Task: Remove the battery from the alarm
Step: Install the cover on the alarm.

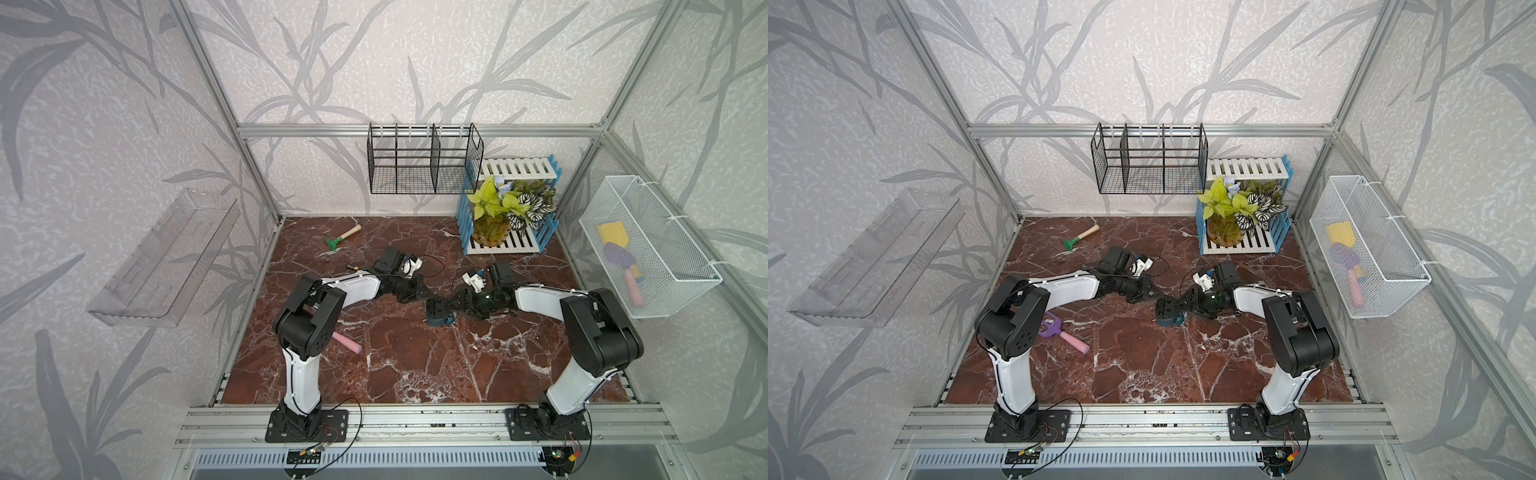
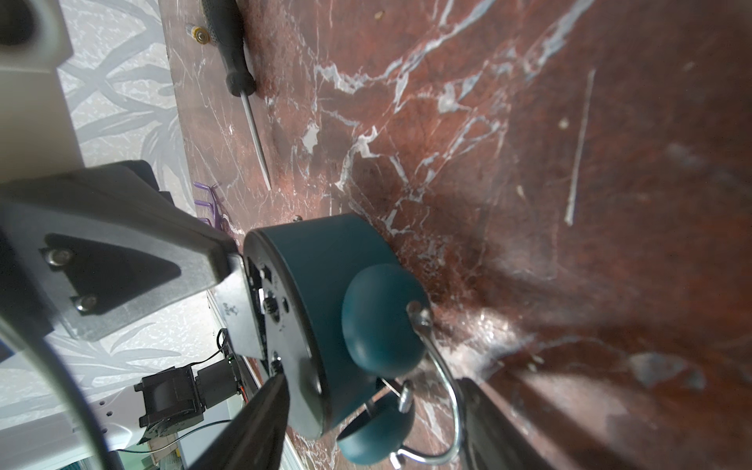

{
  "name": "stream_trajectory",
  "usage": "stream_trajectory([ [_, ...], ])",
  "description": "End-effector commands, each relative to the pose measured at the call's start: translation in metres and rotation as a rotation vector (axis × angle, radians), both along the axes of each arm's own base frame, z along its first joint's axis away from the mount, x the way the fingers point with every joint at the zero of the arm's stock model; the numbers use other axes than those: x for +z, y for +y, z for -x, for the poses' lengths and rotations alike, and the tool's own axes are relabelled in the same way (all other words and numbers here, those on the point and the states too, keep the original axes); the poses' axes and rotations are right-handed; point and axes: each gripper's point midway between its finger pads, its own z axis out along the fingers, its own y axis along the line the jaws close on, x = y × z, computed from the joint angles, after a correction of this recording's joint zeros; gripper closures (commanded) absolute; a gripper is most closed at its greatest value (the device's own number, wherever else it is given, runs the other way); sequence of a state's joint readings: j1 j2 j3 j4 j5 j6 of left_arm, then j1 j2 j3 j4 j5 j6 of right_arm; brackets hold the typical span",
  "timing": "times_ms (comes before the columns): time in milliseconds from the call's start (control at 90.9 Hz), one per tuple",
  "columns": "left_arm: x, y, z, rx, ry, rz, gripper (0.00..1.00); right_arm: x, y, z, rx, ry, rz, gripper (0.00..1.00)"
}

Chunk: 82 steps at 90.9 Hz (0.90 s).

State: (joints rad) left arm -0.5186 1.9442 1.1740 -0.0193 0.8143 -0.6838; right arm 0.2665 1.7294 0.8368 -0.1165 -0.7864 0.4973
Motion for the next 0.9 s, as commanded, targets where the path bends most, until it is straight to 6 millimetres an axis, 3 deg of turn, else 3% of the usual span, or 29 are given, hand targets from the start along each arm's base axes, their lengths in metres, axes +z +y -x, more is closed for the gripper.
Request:
stream_trajectory([
  [0, -0.007, -0.004, 0.005, -0.021, 0.017, -0.002, 1.00, 0.000, 0.003, 0.001, 0.009, -0.002, -0.008, 0.33],
  [891, -0.023, 0.003, 0.015, 0.009, 0.051, -0.032, 1.00, 0.000, 0.003, 0.002, 0.010, -0.004, -0.014, 0.33],
])
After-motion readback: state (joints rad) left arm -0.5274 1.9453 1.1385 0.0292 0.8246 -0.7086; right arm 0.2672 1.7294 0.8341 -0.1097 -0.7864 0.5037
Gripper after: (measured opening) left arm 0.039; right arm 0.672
